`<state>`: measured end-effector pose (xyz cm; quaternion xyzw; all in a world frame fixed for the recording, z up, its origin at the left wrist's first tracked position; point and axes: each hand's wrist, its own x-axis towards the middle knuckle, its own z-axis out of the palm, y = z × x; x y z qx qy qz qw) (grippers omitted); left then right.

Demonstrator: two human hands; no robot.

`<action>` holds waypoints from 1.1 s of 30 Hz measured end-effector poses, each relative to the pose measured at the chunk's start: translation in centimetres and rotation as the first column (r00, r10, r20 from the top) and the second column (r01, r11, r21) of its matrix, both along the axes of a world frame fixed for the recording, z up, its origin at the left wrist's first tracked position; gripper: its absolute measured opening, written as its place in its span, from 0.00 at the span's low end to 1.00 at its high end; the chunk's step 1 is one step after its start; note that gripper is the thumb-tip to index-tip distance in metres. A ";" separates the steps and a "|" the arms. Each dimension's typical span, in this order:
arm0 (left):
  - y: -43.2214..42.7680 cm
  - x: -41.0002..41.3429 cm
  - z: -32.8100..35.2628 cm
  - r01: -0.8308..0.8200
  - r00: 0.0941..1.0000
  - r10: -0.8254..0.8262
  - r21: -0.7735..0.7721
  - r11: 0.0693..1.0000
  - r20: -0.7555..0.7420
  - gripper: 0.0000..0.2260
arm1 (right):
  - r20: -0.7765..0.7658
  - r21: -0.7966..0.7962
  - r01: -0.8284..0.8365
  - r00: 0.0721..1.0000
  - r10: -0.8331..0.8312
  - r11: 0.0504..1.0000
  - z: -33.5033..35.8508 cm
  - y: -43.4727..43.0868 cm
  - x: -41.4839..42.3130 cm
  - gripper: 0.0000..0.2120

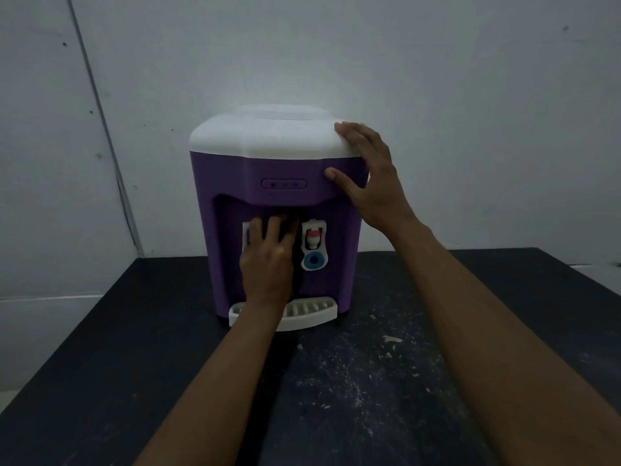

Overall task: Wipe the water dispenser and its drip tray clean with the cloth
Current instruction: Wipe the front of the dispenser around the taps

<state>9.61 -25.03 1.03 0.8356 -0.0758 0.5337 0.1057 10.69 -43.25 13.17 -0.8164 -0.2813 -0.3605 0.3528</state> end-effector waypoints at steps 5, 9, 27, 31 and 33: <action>-0.4 0.1 -3.0 -0.074 0.993 0.084 0.109 0.991 -0.088 0.21 | 0.007 0.011 -0.002 1.000 0.002 1.000 -0.1 0.0 0.0 0.30; -1.3 -0.2 -5.5 -0.113 0.975 0.134 0.126 0.986 -0.176 0.24 | 0.009 0.015 -0.008 1.000 0.008 1.000 -0.2 0.1 0.1 0.30; -3.5 0.6 -2.5 0.142 0.923 -0.227 -0.272 0.952 -0.311 0.43 | 0.021 0.031 -0.015 1.000 0.015 0.999 -0.6 0.1 0.7 0.30; -5.3 0.7 -1.6 0.148 0.932 -0.278 -0.455 0.878 -0.232 0.46 | 0.020 0.030 -0.010 1.000 0.009 1.000 -0.6 0.0 0.7 0.30; -5.3 0.9 -1.8 0.158 0.931 -0.285 -0.453 0.877 -0.227 0.46 | 0.026 0.028 -0.010 1.000 0.009 1.000 -0.6 0.1 0.8 0.30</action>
